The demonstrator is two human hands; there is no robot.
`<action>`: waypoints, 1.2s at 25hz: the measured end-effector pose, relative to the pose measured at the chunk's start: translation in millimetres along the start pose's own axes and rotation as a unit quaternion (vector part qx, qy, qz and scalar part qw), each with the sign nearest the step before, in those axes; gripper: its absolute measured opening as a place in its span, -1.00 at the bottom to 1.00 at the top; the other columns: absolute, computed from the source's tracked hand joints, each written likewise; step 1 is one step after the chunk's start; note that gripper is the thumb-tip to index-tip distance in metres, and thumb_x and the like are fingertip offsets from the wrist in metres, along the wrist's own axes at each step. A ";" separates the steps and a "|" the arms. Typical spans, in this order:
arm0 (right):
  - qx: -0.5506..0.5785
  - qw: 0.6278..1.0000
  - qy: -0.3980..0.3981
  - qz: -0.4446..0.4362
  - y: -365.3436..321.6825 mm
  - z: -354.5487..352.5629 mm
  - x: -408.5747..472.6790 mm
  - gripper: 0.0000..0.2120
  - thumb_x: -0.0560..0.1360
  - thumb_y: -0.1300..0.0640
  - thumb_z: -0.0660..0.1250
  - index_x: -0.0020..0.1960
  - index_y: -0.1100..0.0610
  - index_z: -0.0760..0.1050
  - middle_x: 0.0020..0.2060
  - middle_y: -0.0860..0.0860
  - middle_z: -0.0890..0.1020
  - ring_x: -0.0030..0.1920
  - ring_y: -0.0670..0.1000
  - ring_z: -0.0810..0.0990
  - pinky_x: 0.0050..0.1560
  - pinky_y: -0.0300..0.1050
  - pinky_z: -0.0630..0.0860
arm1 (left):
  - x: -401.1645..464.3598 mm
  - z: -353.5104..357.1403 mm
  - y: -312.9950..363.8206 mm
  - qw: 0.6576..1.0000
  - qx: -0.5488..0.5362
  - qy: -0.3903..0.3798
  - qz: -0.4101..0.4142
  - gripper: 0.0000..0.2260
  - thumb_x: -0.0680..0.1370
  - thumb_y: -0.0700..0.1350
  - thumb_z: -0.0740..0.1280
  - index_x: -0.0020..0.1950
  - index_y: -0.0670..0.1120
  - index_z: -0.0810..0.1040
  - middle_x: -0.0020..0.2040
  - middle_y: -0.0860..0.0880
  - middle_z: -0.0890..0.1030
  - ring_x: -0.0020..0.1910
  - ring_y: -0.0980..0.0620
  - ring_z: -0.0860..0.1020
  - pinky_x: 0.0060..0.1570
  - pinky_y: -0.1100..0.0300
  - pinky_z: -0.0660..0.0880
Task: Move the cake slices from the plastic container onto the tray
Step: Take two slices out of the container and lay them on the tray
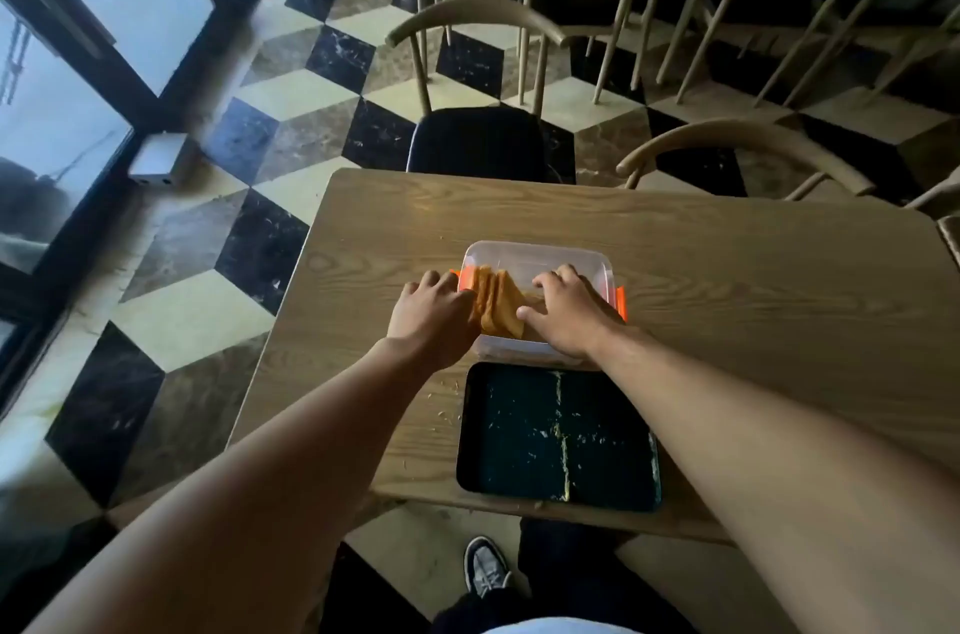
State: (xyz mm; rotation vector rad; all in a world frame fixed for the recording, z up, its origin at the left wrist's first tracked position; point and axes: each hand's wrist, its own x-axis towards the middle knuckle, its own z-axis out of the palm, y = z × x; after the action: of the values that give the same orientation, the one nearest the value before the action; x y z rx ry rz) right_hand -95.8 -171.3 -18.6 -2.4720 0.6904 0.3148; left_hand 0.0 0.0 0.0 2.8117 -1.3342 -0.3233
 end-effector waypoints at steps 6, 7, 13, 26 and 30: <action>0.068 0.995 -0.058 0.042 3.6 19.3 53.2 -0.51 0.52 -0.15 0.32 0.34 0.11 0.42 0.27 0.11 0.56 0.20 0.14 0.55 0.15 0.03 0.48 | 38.7 19.1 11.0 1.000 0.016 -0.010 0.011 -0.72 0.54 -0.01 0.31 0.21 -0.07 0.53 0.24 -0.13 0.50 0.23 -0.17 0.43 0.13 -0.03 0.39; 0.074 0.994 -0.059 0.048 5.5 22.0 59.7 -0.50 0.52 -0.17 0.32 0.33 0.09 0.41 0.24 0.12 0.58 0.18 0.15 0.56 0.11 0.01 0.49 | 42.7 23.0 12.3 1.000 0.024 -0.012 0.013 -0.71 0.54 -0.01 0.31 0.22 -0.07 0.53 0.26 -0.14 0.49 0.24 -0.18 0.42 0.14 -0.03 0.38; 0.081 0.987 -0.072 0.121 6.2 38.1 89.1 -0.44 0.49 -0.28 0.27 0.28 0.11 0.38 0.15 0.16 0.61 0.13 0.22 0.58 0.07 0.06 0.50 | 61.0 38.8 14.5 0.999 0.018 -0.029 0.001 -0.73 0.49 -0.10 0.35 0.17 -0.13 0.56 0.19 -0.19 0.51 0.17 -0.23 0.45 0.10 -0.05 0.41; 0.109 0.981 -0.085 0.136 13.9 45.5 93.2 -0.42 0.47 -0.29 0.29 0.27 0.13 0.40 0.11 0.17 0.63 0.06 0.21 0.61 0.01 0.05 0.55 | 63.5 39.2 15.9 0.996 0.044 0.005 0.076 -0.79 0.40 -0.15 0.43 0.02 -0.11 0.67 0.04 -0.14 0.59 0.10 -0.19 0.51 0.01 -0.04 0.45; 0.135 0.978 -0.068 0.142 23.2 39.9 88.8 -0.45 0.47 -0.26 0.30 0.25 0.11 0.42 0.06 0.12 0.63 -0.01 0.16 0.61 -0.01 0.02 0.56 | 68.9 40.9 27.3 0.998 0.040 -0.005 0.056 -0.77 0.47 -0.10 0.39 0.08 -0.15 0.65 0.09 -0.19 0.59 0.20 -0.25 0.47 0.20 -0.09 0.42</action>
State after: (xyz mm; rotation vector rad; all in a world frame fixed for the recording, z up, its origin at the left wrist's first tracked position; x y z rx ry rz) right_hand -36.6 -201.6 -93.3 -2.0768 0.9606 0.4596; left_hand 13.7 -67.1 -49.7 2.7874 -1.5332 -0.2874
